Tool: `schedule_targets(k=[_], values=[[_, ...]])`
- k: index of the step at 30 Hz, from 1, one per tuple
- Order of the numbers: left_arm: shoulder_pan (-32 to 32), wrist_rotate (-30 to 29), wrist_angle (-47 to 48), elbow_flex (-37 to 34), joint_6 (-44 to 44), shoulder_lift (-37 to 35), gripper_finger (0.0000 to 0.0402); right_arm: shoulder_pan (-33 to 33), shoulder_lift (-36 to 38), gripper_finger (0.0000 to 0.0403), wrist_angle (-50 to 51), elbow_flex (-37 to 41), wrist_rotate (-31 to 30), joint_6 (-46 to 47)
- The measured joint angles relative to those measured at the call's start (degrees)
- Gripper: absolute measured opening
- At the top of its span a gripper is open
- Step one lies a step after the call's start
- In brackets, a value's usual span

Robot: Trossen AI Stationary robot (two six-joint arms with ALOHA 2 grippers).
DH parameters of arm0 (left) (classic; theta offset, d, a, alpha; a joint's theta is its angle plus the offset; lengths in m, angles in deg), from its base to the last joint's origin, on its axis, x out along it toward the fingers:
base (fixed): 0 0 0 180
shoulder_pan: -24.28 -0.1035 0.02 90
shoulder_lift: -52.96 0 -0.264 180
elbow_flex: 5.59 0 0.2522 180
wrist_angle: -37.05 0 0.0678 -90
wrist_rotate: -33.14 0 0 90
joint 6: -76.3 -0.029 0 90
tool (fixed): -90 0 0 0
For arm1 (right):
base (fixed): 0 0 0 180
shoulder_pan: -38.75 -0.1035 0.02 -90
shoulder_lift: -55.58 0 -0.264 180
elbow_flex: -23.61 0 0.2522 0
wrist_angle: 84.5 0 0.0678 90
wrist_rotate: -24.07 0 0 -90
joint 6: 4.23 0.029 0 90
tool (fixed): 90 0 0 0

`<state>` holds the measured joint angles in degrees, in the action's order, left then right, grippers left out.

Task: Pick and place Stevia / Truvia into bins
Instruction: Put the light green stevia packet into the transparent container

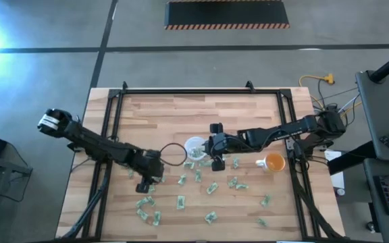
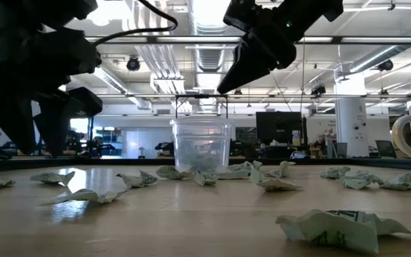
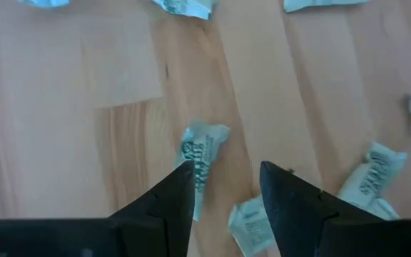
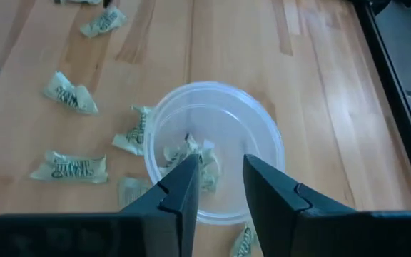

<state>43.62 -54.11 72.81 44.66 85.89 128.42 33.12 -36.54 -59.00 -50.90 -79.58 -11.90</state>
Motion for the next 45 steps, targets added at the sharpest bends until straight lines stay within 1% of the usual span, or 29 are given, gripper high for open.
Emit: schedule_targets(k=[8, 14, 20, 23, 31, 33, 40, 45], values=[[1.09, -6.34, -0.19, -0.08, -0.01, 1.95, 0.0141, -0.38, 3.22, 0.0084, 2.83, 0.00, 0.00, 1.71], [1.04, -6.17, -0.97, 0.76, -0.01, 7.64, 0.0141, -0.79, 3.99, 0.0074, 4.62, 0.12, 0.02, 1.69], [1.02, -6.13, 0.98, 2.38, -0.01, 8.92, 0.0136, -0.79, 4.53, 0.0068, 5.33, 0.22, 0.00, 1.67], [1.02, -6.13, 1.40, 2.36, -0.01, 8.02, 0.0114, -0.79, 4.93, 0.0070, 6.00, 0.34, 0.00, 2.04], [1.00, -6.15, 1.48, 2.32, -1.41, 5.00, 0.0014, -0.96, 5.16, 0.0063, 10.12, 0.39, -3.18, 5.14], [1.00, -6.15, 1.41, 2.27, -1.43, 4.87, 0.0004, -0.96, 5.16, 0.0062, 11.91, 0.39, -3.35, 6.56], [0.96, -6.96, 1.47, 2.03, -1.37, 5.07, 0.0034, -0.98, 5.16, 0.0059, 14.62, 0.42, -4.57, 10.40], [0.96, -7.01, 0.96, 1.62, -0.92, 5.07, 0.0072, -1.01, 5.16, 0.0061, 14.63, 0.42, -4.57, 10.48]])
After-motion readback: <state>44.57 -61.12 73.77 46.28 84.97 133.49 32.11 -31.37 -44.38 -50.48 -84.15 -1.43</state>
